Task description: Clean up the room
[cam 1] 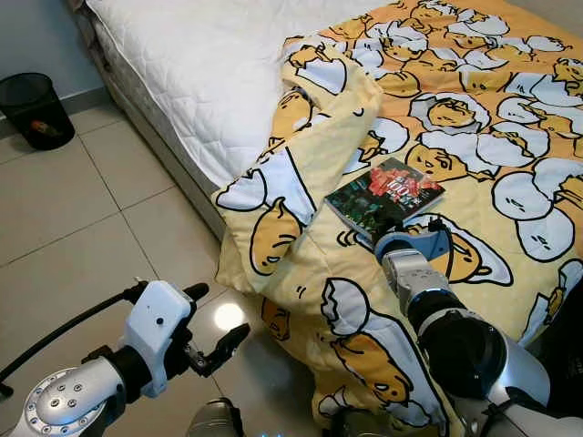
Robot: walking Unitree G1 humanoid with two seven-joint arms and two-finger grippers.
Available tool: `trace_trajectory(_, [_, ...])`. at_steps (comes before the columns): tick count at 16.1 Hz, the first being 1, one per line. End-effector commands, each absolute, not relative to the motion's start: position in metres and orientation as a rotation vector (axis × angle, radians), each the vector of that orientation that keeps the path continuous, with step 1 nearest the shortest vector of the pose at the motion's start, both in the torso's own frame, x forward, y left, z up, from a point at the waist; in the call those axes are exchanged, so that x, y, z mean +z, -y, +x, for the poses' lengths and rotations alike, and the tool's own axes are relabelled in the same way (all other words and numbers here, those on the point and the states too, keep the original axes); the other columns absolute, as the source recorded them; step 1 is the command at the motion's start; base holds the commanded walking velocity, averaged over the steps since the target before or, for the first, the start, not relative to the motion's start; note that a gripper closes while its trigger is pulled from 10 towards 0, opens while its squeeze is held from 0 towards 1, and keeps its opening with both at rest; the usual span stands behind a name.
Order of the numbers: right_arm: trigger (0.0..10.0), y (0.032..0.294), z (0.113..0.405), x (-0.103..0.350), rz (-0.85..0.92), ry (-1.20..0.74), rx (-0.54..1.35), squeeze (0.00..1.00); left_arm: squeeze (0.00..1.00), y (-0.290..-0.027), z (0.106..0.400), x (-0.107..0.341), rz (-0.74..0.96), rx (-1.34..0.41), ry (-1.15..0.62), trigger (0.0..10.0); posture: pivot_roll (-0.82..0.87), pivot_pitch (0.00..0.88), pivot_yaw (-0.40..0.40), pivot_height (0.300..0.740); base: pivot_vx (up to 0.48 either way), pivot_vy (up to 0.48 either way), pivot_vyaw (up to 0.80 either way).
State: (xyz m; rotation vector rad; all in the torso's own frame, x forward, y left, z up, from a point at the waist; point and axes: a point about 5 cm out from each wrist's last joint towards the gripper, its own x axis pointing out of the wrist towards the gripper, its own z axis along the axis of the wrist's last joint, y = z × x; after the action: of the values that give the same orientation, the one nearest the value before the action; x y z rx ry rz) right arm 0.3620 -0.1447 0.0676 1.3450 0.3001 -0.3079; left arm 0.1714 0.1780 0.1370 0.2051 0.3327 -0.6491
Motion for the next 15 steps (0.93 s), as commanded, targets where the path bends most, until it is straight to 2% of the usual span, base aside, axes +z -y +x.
trace_trajectory(1, [0.0, 0.1461, 0.3638, 0.0702, 1.352, -0.288, -0.316, 0.00, 0.46, -0.1735, 0.1692, 0.1401, 0.199, -0.666, -0.321, 10.0, 0.30, 0.186, -0.056, 0.740, 0.000, 0.000, 0.00])
trace_trajectory(11, [0.0, 0.1455, 0.3611, 0.0659, 1.315, -0.313, -0.320, 0.00, 0.46, -0.1698, 0.1676, 0.1424, 0.171, -0.688, -0.309, 10.0, 0.30, 0.181, -0.061, 0.740, 0.000, 0.000, 0.00])
trace_trajectory(15, [0.0, 0.1527, 0.3579, 0.0617, 1.316, -0.300, -0.325, 0.00, 0.46, -0.1675, 0.1671, 0.1438, 0.166, -0.706, -0.301, 10.0, 0.29, 0.176, -0.058, 0.740, 0.000, 0.000, 0.00])
